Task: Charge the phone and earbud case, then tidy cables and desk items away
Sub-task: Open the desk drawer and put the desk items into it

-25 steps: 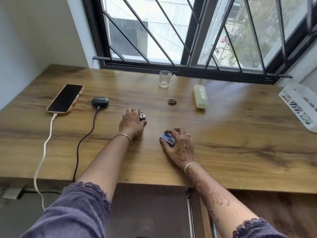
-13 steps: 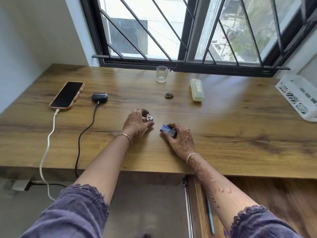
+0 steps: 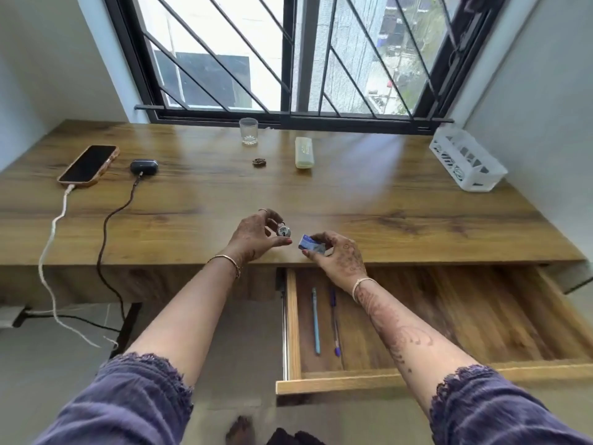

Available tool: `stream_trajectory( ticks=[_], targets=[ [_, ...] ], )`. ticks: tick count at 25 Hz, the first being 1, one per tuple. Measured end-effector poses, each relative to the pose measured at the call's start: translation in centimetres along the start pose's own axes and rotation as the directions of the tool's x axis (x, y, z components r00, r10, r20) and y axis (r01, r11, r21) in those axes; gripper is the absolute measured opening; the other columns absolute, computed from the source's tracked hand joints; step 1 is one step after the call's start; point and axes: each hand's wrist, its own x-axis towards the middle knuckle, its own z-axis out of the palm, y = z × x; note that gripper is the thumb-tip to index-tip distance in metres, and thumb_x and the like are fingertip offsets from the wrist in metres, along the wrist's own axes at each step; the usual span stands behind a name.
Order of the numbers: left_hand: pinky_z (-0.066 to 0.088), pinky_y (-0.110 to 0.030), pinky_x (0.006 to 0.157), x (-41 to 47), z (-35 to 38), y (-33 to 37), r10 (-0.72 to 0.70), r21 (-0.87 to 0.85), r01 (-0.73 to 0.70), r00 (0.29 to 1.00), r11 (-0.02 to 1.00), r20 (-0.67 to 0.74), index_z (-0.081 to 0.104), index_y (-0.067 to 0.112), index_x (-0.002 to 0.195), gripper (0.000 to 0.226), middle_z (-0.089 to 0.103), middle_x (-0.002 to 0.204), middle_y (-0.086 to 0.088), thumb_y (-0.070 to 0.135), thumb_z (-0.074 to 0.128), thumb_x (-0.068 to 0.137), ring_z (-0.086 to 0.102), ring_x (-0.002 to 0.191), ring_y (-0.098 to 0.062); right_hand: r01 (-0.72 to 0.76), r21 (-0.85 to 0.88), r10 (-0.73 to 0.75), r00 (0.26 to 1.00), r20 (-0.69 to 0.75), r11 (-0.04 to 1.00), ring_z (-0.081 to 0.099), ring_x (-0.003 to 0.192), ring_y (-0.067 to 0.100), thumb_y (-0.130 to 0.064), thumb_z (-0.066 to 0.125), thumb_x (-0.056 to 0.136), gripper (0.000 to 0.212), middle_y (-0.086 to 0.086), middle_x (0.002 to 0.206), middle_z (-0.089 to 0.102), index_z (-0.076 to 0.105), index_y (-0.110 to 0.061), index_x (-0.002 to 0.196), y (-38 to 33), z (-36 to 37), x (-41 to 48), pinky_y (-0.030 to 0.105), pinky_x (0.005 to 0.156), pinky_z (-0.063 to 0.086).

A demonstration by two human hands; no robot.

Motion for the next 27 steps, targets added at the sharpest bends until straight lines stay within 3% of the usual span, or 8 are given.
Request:
stream_trajectory(
  ticks=[3,8,13,19,21,24,27],
  targets=[
    [0.052,-0.028,0.079,-3.1,3.3,2.6,0.024,-0.03,-0.023,0.999,0.999,0.035,0.063,0.022,0.103,0.045,0.067,0.093,0.005,0.032,0.085,0.065,0.062,0.081,-0.013,0.023,-0.029,-0.024,0.999,-0.042,0.999,0.062,0.098,0.016,-0.034,0.078,0.075,0.035,0.001,0.106,0.066,0.07,-0.021,0.107,2.3,-2.7,-3.2,0.026,0.085,0.048],
    [0.044,-0.01,0.066,-6.6,8.0,5.0,0.014,-0.016,-0.013,0.996,1.0,0.088,0.066,0.018,0.107,0.047,0.063,0.089,0.003,0.025,0.086,0.065,0.056,0.071,-0.008,-0.013,-0.05,0.012,0.999,-0.035,0.999,0.06,0.097,0.013,-0.035,0.078,0.075,0.035,0.0,0.106,0.061,0.07,-0.024,0.107,5.7,-5.0,-7.3,0.024,0.082,0.049],
    [0.054,-0.033,0.084,-7.3,11.6,5.6,-0.069,0.033,0.067,0.995,0.997,0.073,0.065,0.022,0.101,0.043,0.062,0.085,0.005,0.021,0.086,0.063,0.061,0.081,-0.016,-0.097,-0.1,0.101,0.994,0.034,0.99,0.06,0.102,0.015,-0.04,0.075,0.077,0.036,-0.004,0.106,0.064,0.069,-0.027,0.11,8.9,-5.4,-8.8,0.031,0.085,0.052],
    [0.052,-0.027,0.085,-5.9,15.2,4.7,-0.119,0.051,0.112,0.98,0.992,0.157,0.064,0.02,0.102,0.044,0.069,0.094,0.002,0.024,0.086,0.063,0.063,0.085,-0.011,-0.203,-0.179,0.225,0.968,0.111,0.963,0.06,0.105,0.018,-0.039,0.075,0.077,0.04,-0.001,0.108,0.063,0.069,-0.022,0.113,12.0,-4.7,-8.3,0.029,0.091,0.049],
    [0.052,-0.028,0.086,-5.3,16.7,4.3,-0.137,0.082,0.122,0.968,0.989,0.209,0.065,0.021,0.102,0.044,0.07,0.096,0.001,0.024,0.086,0.063,0.065,0.091,-0.013,-0.219,-0.224,0.257,0.952,0.163,0.95,0.057,0.113,0.021,-0.034,0.075,0.078,0.041,0.0,0.116,0.061,0.068,-0.02,0.116,13.5,-4.3,-8.0,0.028,0.097,0.044],
    [0.053,-0.029,0.086,-5.0,18.5,3.6,-0.178,0.133,0.147,0.947,0.98,0.268,0.064,0.024,0.105,0.049,0.07,0.099,0.002,0.029,0.087,0.062,0.065,0.096,-0.016,-0.241,-0.283,0.308,0.925,0.222,0.928,0.04,0.135,0.022,-0.026,0.066,0.087,0.044,0.006,0.143,0.046,0.058,-0.017,0.129,15.1,-3.8,-8.0,0.023,0.111,0.026],
    [0.053,-0.032,0.087,-5.1,19.5,3.1,-0.154,0.216,0.092,0.944,0.972,0.291,0.064,0.023,0.111,0.056,0.068,0.108,0.001,0.036,0.085,0.062,0.063,0.104,-0.019,-0.223,-0.311,0.307,0.917,0.254,0.924,0.031,0.141,0.02,-0.025,0.06,0.091,0.046,0.007,0.152,0.036,0.052,-0.017,0.136,16.1,-2.9,-7.8,0.021,0.114,0.019]
  ],
)
